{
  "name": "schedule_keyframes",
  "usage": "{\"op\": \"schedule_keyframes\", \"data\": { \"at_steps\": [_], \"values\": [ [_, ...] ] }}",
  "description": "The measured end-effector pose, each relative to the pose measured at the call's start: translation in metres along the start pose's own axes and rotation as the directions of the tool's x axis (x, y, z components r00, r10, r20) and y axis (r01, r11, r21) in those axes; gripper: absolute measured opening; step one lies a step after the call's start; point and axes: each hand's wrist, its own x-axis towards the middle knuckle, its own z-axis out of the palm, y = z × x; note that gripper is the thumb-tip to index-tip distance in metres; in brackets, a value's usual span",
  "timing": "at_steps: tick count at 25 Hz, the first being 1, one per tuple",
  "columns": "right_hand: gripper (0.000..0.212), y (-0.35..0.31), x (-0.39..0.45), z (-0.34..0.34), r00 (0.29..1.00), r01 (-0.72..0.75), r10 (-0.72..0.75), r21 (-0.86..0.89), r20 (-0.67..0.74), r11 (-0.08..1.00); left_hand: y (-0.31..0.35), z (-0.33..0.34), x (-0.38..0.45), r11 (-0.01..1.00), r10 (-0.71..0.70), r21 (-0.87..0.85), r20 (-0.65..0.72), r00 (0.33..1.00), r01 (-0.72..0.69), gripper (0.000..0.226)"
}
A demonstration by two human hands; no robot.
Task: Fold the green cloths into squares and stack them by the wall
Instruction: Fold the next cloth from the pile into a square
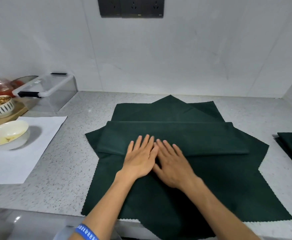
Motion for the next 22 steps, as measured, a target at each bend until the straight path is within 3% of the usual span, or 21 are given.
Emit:
{"op": "schedule_keyframes", "data": {
  "at_steps": [3, 6, 8, 10, 11, 12, 13, 14, 15, 17, 19, 22],
  "values": [
    [0.104, 0.042, -0.024, -0.004, 0.990, -0.138, 0.138, -0.002, -0.014, 0.990, -0.052, -0.011, -0.015, 0.962, -0.229, 0.117, -0.138, 0.964, 0.245, 0.058],
    [0.076, 0.100, -0.063, -0.011, 0.930, -0.360, 0.361, -0.021, 0.067, 0.933, -0.088, -0.027, -0.022, 0.928, -0.368, 0.022, -0.116, 0.922, 0.373, 0.060],
    [0.072, 0.124, -0.084, -0.017, 0.887, -0.452, 0.452, -0.019, 0.096, 0.892, -0.084, -0.030, -0.028, 0.918, -0.395, -0.068, -0.214, 0.893, 0.390, 0.060],
    [0.072, 0.129, -0.088, -0.016, 0.875, -0.472, 0.473, -0.035, 0.102, 0.881, -0.052, -0.031, -0.052, 0.899, -0.401, -0.350, -0.420, 0.814, 0.263, 0.051],
    [0.073, 0.130, -0.088, -0.016, 0.877, -0.470, 0.471, -0.033, 0.097, 0.882, -0.026, -0.028, -0.071, 0.777, -0.452, -0.621, -0.442, 0.775, 0.099, 0.039],
    [0.073, 0.130, -0.087, -0.015, 0.878, -0.469, 0.469, -0.024, 0.090, 0.883, 0.002, -0.030, -0.090, 0.472, -0.551, -0.881, -0.268, 0.790, 0.029, 0.028],
    [0.073, 0.129, -0.086, -0.015, 0.880, -0.469, 0.468, -0.010, 0.085, 0.883, 0.023, -0.029, -0.103, 0.061, -0.540, -0.996, 0.027, 0.841, 0.072, 0.022],
    [0.073, 0.129, -0.087, -0.016, 0.881, -0.467, 0.465, -0.005, 0.086, 0.884, 0.034, -0.026, -0.108, -0.273, -0.424, -0.949, 0.266, 0.866, 0.158, 0.023],
    [0.073, 0.129, -0.088, -0.016, 0.884, -0.461, 0.460, -0.007, 0.084, 0.887, 0.035, -0.020, -0.103, -0.459, -0.327, -0.863, 0.386, 0.863, 0.211, 0.029],
    [0.073, 0.130, -0.090, -0.017, 0.883, -0.466, 0.465, 0.004, 0.060, 0.885, 0.026, -0.023, -0.085, -0.587, -0.275, -0.782, 0.436, 0.857, 0.209, 0.044],
    [0.073, 0.130, -0.093, -0.015, 0.882, -0.470, 0.469, 0.009, 0.050, 0.883, 0.016, -0.031, -0.065, -0.622, -0.353, -0.776, 0.398, 0.847, 0.106, 0.054],
    [0.073, 0.133, -0.091, -0.011, 0.879, -0.475, 0.474, 0.006, 0.056, 0.880, 0.002, -0.036, -0.033, -0.671, -0.402, -0.742, 0.362, 0.841, -0.002, 0.047]
  ]
}}
